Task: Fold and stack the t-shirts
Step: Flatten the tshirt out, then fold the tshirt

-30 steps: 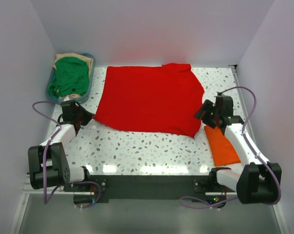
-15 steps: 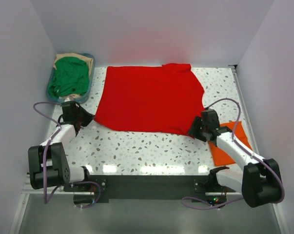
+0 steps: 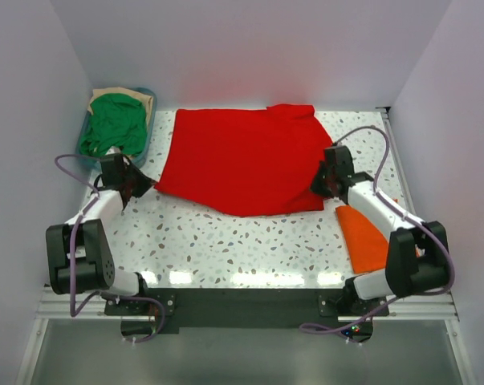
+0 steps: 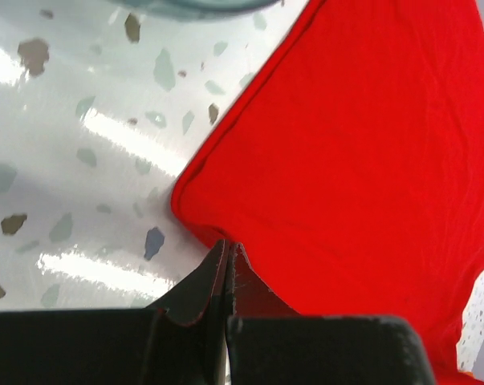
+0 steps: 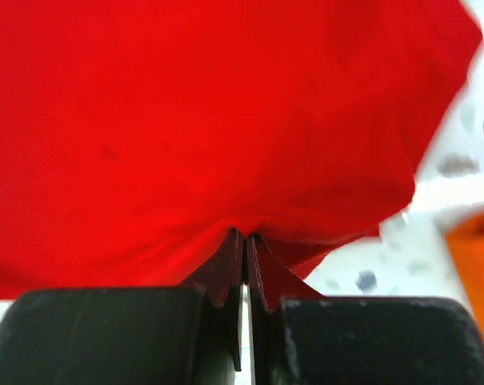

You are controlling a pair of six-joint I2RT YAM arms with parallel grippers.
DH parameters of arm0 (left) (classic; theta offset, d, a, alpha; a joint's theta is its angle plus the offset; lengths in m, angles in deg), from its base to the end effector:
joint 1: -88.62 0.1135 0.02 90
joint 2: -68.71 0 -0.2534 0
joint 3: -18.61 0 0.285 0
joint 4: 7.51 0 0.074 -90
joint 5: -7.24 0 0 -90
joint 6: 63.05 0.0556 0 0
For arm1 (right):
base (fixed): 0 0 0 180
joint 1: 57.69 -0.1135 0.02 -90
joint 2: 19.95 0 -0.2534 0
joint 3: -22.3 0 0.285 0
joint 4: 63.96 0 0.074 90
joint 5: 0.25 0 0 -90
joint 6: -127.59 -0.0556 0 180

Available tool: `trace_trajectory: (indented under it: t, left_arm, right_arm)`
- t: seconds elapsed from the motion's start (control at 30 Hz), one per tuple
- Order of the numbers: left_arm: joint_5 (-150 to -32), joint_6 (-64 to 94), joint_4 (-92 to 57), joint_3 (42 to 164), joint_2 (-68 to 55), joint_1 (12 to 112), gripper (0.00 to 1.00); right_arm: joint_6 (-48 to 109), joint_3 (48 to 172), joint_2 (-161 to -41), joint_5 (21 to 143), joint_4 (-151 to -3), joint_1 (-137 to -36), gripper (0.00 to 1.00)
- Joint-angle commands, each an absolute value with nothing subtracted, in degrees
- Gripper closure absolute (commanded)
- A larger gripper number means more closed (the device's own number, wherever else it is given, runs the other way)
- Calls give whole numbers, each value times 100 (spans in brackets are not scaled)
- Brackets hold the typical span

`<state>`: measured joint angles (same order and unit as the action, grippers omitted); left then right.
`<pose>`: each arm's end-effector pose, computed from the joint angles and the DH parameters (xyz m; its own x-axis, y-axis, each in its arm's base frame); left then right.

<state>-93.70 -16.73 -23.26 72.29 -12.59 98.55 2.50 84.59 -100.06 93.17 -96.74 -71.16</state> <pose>0.3246 0.0461 0.1436 -0.4661 -0.7700 -0.4357 -0.4913 0.6348 -0.5963 0.3217 0.0736 0.1758 -0.7274 0.4158 -0.5459 0.2719 0.9050 0.3272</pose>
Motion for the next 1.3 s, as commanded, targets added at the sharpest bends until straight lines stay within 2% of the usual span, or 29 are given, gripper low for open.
trace_trajectory:
  t: [0.0,0.2,0.37,0.4,0.5,0.53,0.63,0.93,1.27]
  left_arm:
    - [-9384,-1453,-2344,7848,-1496,9820,100]
    - [-9340,-1409,-2379,8402,-2059,9811,100]
    - [-9357,-1435,-2335,8640,-2427,9811,100]
    - [-9375,-1453,-2301,8667,-2463,9811,100]
    - [-9392,-1470,-2239,8702,-2577,9776,100]
    - [-9419,-1479,-2221,8711,-2612,9767,100]
    - [-9454,-1488,-2186,8702,-2639,9758,100]
    - [-9463,-1506,-2186,8640,-2551,9750,100]
    - [-9489,-1523,-2168,8588,-2534,9750,100]
  right_arm:
    - [524,9489,-10632,9546,-9791,-7070,100]
    - [630,10642,-11932,9353,-9914,-6876,100]
    - [656,11109,-12523,9028,-9739,-6656,100]
    - [726,11197,-12576,8984,-9721,-6630,96]
    - [797,11146,-12463,9018,-9739,-6595,67]
    - [814,11084,-12245,9106,-9747,-6577,54]
    - [823,10663,-11823,9360,-9765,-6577,39]
    - [568,8677,-10319,9844,-9625,-6568,41]
    - [709,8605,-10924,9862,-9335,-6560,49]
